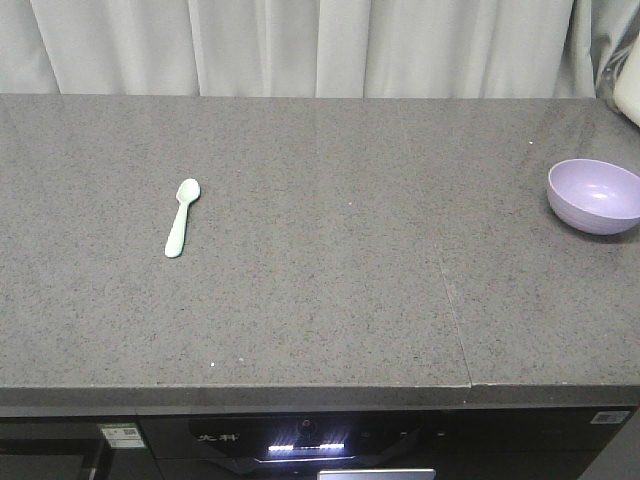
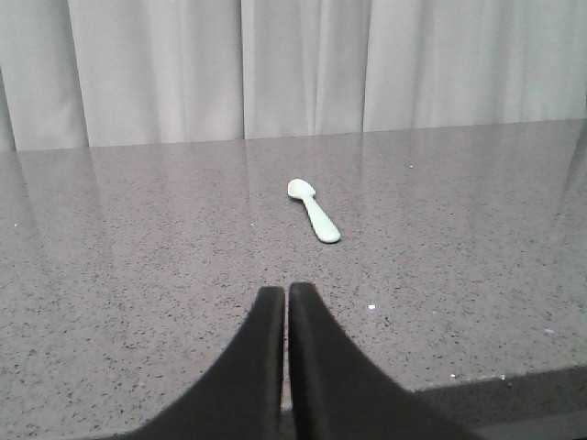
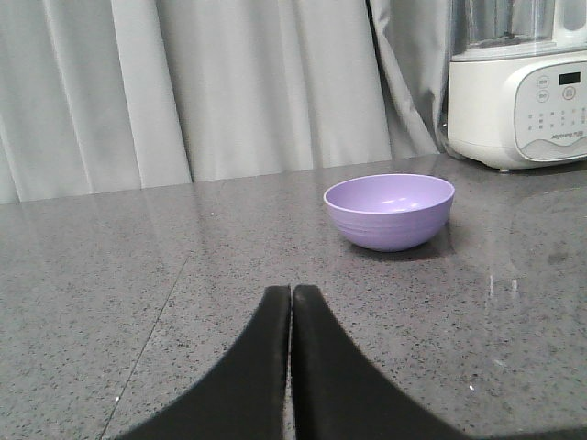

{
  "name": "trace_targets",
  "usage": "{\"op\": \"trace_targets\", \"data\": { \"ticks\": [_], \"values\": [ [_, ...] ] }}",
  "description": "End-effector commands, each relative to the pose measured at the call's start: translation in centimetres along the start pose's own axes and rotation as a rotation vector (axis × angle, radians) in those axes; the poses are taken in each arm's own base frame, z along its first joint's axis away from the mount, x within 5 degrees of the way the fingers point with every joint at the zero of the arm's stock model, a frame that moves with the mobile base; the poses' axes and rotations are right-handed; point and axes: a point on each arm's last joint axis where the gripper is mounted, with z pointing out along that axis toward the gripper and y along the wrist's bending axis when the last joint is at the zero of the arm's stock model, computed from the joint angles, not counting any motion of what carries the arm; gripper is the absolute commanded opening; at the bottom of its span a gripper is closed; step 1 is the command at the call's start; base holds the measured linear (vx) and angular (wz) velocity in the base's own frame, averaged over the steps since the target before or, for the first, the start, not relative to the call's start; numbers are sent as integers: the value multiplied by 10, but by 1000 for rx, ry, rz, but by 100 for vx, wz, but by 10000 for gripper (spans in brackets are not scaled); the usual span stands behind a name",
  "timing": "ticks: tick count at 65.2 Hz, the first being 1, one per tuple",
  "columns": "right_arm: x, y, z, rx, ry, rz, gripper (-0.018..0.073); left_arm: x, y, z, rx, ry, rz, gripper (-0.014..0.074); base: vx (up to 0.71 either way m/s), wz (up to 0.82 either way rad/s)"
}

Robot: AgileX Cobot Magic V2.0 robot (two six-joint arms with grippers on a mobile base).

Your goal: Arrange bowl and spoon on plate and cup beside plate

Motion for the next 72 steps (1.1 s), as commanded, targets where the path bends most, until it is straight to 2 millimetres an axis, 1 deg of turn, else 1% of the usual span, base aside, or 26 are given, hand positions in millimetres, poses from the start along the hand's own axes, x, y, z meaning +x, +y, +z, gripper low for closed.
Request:
{"op": "trace_targets", "data": {
  "ticks": [1,72],
  "values": [
    [-2,1,-1,-11,-70,-12,-5,1,2,0,-15,-62,-11,-6,4,0],
    [-2,1,-1,-11,-70,-12,-5,1,2,0,-15,-62,-11,-6,3,0]
  ]
}}
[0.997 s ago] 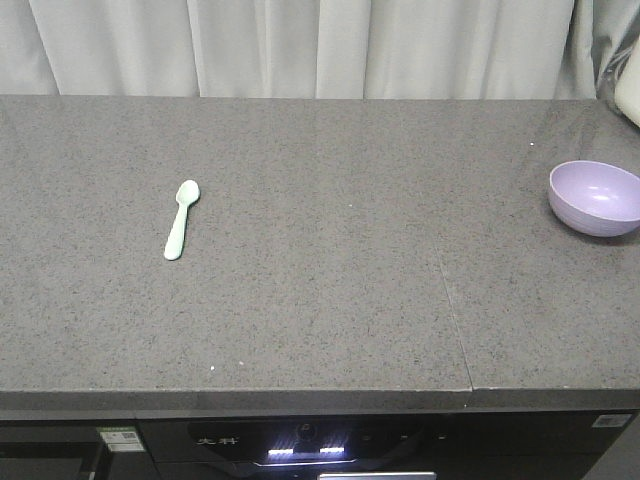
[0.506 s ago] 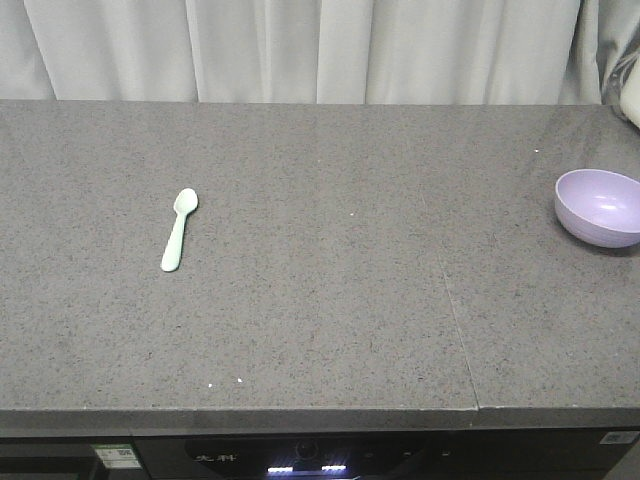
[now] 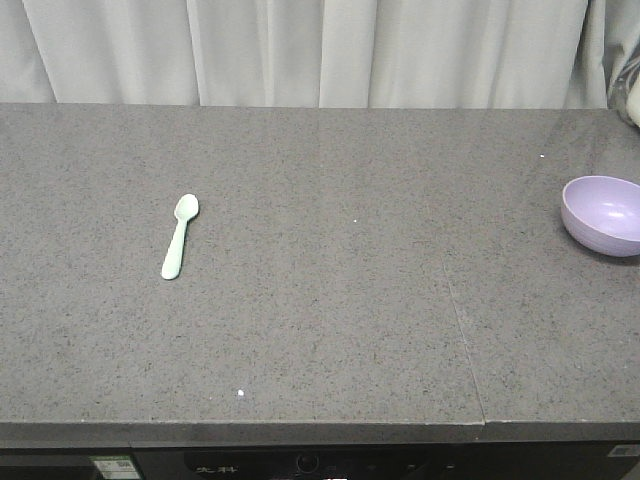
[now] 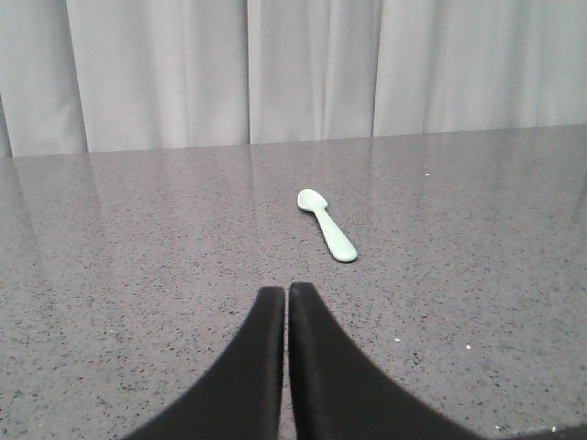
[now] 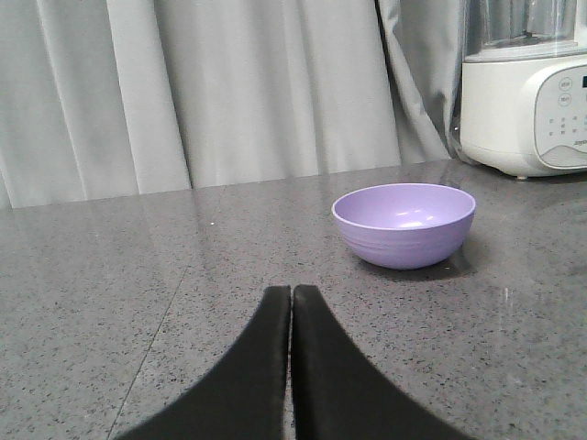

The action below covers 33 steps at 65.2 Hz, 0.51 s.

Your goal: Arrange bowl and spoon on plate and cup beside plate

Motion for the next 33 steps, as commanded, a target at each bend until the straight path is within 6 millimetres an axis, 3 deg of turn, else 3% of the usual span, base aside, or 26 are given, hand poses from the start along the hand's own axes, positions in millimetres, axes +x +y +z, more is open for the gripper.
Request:
{"op": "trace_targets", "data": {
  "ticks": [1,33],
  "values": [
    [-2,1,-1,-11,-70,-12,-5,1,2,0,-15,-62,-11,-6,2,1],
    [-2,1,-1,-11,-70,-12,-5,1,2,0,-15,-62,-11,-6,2,1]
  ]
}}
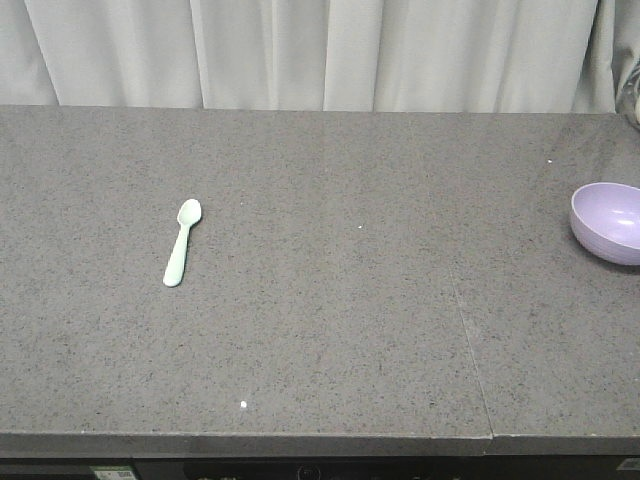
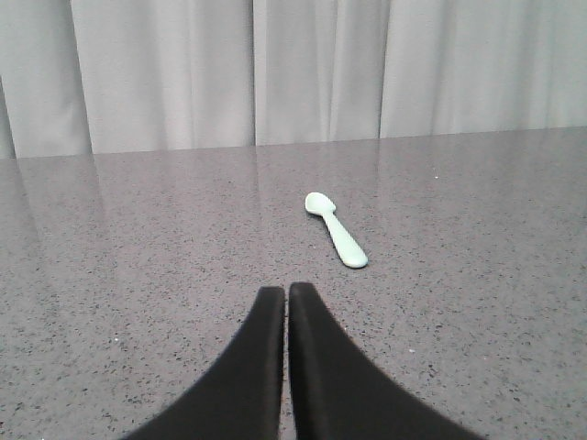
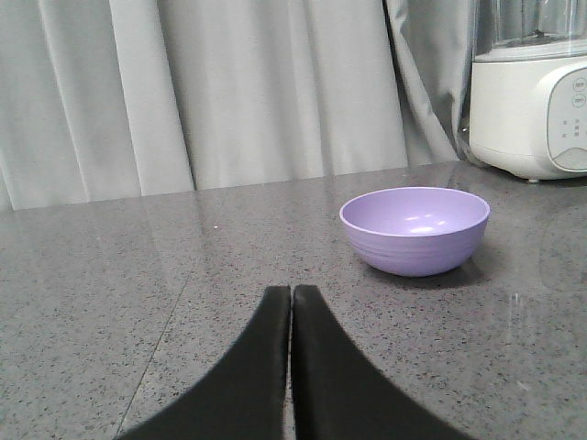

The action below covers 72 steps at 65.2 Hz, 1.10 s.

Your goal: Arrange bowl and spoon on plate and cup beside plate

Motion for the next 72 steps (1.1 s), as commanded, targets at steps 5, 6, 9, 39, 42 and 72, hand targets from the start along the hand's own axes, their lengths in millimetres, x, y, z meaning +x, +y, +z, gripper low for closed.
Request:
{"op": "trace_targets", "data": {
  "ticks": [5,6,9,39,42,72],
  "values": [
    [-2,1,-1,-11,-70,-12,-5,1,2,0,-15,-62,-11,-6,2,1],
    [-2,1,-1,-11,-70,-12,-5,1,2,0,-15,-62,-11,-6,2,1],
    [-2,1,-1,-11,-70,-12,-5,1,2,0,-15,-62,-11,-6,2,1],
    [-2,1,-1,-11,-70,-12,-5,1,2,0,-15,-62,-11,-6,2,1],
    [-2,1,-1,-11,-70,-12,-5,1,2,0,-15,-62,-11,-6,2,1],
    [-2,1,-1,-11,-70,-12,-5,1,2,0,-15,-62,-11,-6,1,1]
  ]
}}
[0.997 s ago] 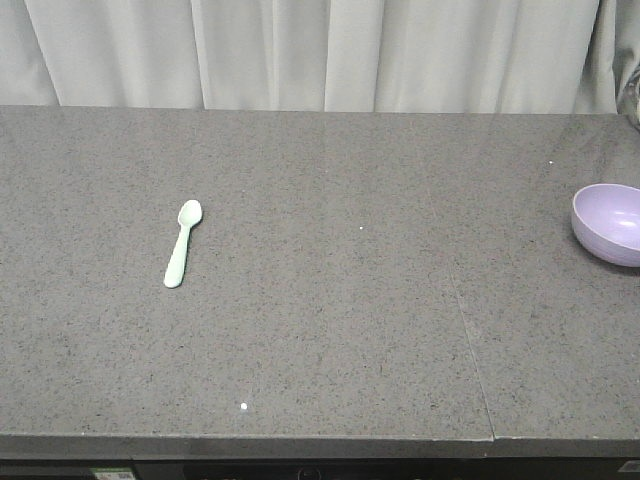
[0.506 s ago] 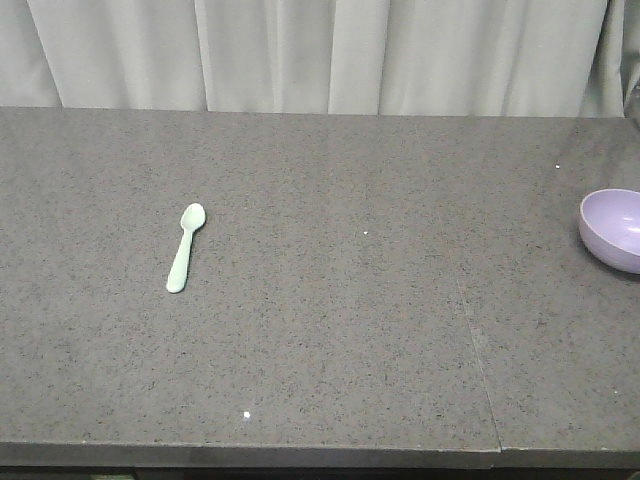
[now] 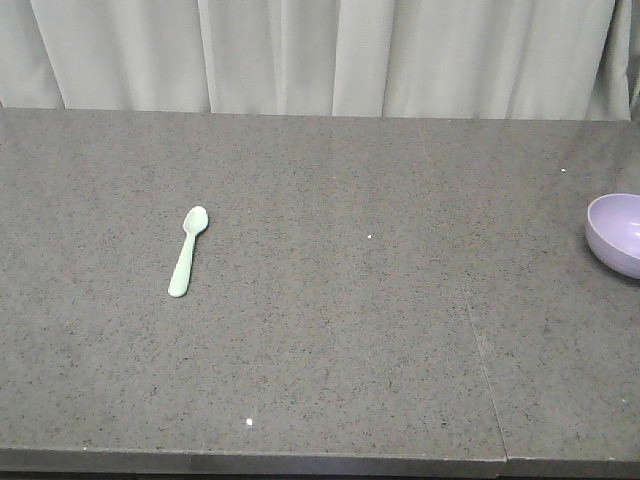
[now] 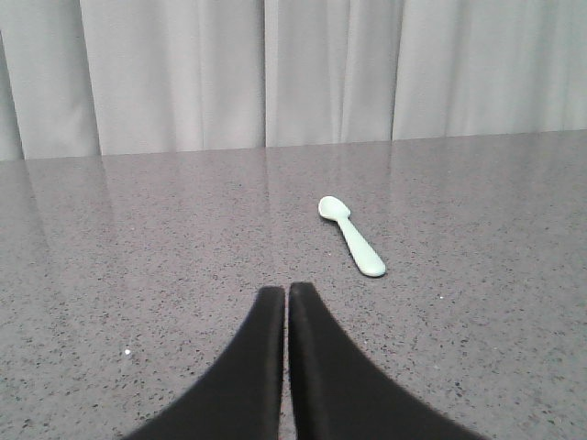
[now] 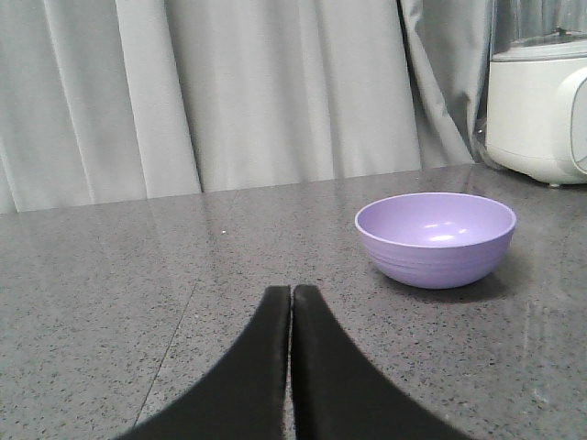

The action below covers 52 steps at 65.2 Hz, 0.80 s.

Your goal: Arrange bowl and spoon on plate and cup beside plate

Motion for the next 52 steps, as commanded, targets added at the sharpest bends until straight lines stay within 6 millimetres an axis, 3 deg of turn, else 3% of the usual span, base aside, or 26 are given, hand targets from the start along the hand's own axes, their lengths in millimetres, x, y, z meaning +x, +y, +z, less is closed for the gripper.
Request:
{"op": "trace_targets", "data": {
  "ticks": [1,52],
  "values": [
    [-2,1,-1,-11,-70,-12,-5,1,2,0,-15,-62,-11,-6,1,1],
    [-2,1,-1,-11,-70,-12,-5,1,2,0,-15,-62,-11,-6,1,0]
  ]
}}
